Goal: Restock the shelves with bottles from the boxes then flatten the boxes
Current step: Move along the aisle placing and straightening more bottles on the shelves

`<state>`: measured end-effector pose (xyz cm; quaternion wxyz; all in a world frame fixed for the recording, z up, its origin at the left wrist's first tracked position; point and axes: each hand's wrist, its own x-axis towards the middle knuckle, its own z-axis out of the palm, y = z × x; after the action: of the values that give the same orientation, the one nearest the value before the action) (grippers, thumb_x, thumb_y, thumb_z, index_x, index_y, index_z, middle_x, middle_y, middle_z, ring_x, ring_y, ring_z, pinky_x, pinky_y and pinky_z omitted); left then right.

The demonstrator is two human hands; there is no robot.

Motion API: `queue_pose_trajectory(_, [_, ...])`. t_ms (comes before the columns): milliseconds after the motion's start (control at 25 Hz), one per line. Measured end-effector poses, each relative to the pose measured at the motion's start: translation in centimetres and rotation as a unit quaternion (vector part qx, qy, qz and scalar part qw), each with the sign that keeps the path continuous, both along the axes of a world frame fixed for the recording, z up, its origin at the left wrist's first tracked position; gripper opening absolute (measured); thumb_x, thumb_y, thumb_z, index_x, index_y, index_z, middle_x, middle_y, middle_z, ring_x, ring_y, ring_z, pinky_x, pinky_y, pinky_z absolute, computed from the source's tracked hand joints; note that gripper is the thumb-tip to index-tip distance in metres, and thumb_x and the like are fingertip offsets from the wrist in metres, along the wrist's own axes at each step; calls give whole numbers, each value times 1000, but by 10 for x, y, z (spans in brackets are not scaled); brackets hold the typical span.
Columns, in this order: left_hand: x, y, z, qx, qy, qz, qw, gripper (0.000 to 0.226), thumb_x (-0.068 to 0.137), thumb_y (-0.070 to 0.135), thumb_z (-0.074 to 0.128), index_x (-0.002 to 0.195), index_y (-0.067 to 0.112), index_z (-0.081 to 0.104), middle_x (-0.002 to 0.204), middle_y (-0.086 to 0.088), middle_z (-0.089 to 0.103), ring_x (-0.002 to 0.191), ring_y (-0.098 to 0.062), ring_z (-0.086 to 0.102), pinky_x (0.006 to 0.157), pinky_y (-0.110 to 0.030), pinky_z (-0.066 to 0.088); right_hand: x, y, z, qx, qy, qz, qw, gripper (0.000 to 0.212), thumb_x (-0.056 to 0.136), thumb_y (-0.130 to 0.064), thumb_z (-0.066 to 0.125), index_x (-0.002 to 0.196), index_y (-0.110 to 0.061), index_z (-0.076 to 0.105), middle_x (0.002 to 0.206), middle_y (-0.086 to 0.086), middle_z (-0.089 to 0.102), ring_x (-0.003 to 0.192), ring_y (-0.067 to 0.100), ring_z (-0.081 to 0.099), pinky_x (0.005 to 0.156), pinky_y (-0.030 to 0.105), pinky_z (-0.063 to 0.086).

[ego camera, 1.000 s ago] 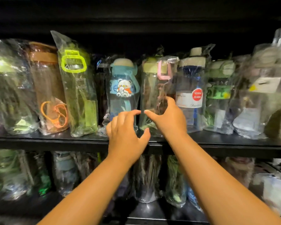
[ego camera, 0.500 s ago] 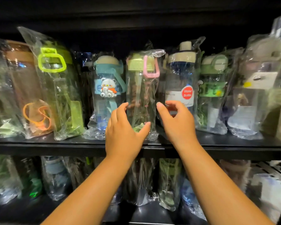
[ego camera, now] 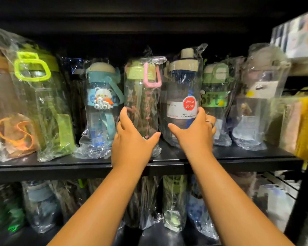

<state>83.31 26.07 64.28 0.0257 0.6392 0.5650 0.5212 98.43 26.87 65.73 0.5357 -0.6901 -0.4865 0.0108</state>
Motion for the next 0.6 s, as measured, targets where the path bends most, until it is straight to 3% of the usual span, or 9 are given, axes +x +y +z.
queue_pose_trajectory(160, [0,2,0,-18,12,6,1000,106,81,52,75,154,26,2,151,-11,40,129,-38,50,98,-50,46,0,3,0,-3,-33,-24,999,99,73,-55,78,148,-17,26,146,12,40,133,34,35,103,47,39])
queue_pose_trajectory(360, [-2,5,-1,-10,8,11,1000,96,85,47,71,153,27,6,149,-10,43,128,-37,50,97,-52,47,-3,3,2,-41,-68,-30,996,110,74,-61,75,154,-18,13,141,11,51,131,36,40,101,48,43])
queue_pose_trajectory(600, [-2,2,-2,-5,8,13,1000,93,86,45,71,152,27,9,147,-10,44,127,-37,50,99,-52,46,-2,-4,-5,5,-76,-22,997,98,66,-63,77,143,-24,31,128,7,60,120,35,51,96,50,48])
